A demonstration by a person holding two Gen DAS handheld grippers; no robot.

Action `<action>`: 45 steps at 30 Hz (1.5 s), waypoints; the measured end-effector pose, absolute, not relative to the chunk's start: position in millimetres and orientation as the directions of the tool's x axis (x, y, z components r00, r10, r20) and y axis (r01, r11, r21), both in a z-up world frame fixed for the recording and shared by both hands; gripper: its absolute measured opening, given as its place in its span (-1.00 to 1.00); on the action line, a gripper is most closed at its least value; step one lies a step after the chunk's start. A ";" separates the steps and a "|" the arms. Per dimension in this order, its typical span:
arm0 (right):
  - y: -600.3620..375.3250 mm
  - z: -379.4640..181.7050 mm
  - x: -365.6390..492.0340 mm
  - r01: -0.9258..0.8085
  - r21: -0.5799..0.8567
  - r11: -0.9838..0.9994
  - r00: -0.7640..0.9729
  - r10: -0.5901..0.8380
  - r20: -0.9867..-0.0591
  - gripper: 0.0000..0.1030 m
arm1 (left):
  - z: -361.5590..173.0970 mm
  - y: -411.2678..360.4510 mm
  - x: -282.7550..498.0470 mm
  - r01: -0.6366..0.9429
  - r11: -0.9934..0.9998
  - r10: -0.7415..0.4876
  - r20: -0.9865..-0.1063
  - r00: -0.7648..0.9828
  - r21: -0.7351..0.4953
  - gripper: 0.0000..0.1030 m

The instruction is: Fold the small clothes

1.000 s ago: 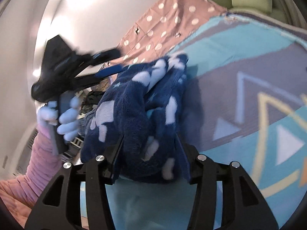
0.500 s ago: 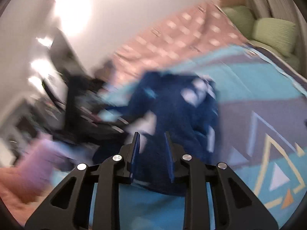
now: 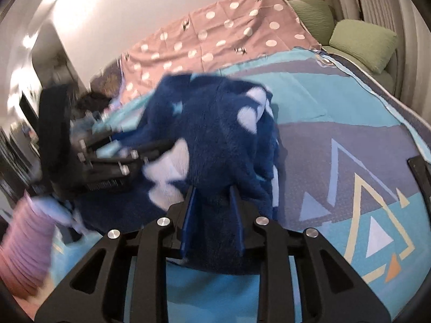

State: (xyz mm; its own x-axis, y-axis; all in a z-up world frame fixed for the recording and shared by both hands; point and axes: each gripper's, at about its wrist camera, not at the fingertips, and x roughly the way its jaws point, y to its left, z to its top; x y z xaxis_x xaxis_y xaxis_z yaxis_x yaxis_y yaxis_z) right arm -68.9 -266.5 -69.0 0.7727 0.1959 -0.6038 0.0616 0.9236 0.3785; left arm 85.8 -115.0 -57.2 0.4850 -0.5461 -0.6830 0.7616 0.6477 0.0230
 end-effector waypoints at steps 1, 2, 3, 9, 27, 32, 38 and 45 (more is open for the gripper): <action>-269.5 -64.2 -70.3 0.080 0.401 0.913 0.788 0.189 -0.586 -0.48 | -53.2 -110.6 84.6 0.756 0.654 -0.552 -0.679 0.484 0.008 0.35; -273.8 -59.0 -71.6 0.093 0.434 0.896 0.804 0.189 -0.563 -0.47 | -47.3 -105.5 84.1 0.753 0.657 -0.562 -0.676 0.477 -0.016 0.35; -277.2 -54.7 -71.5 0.086 0.468 0.879 0.816 0.207 -0.540 -0.47 | -42.1 -99.7 82.8 0.754 0.656 -0.578 -0.671 0.465 -0.042 0.35; -261.8 -57.4 -57.2 0.040 0.401 0.915 0.757 0.234 -0.610 -0.46 | -24.2 -54.0 52.5 0.780 0.614 -0.669 -0.605 0.433 -0.120 0.36; -255.9 -69.6 -52.2 0.075 0.327 0.942 0.754 0.161 -0.637 -0.34 | -106.3 -60.9 2.1 0.651 0.755 -0.426 -0.695 0.579 0.079 0.58; -251.7 -76.8 -47.7 0.101 0.257 0.961 0.742 0.099 -0.663 -0.32 | -113.6 -39.2 11.2 0.563 0.821 -0.329 -0.727 0.603 0.095 0.60; -244.6 -80.0 -46.9 0.083 0.208 0.975 0.755 0.075 -0.651 -0.29 | -111.4 -35.3 -7.5 0.527 0.824 -0.257 -0.694 0.673 0.207 0.56; -255.0 -77.7 -56.6 0.071 0.218 0.973 0.775 0.084 -0.626 -0.20 | -83.8 -24.0 -23.6 0.639 0.767 -0.434 -0.690 0.580 0.055 0.35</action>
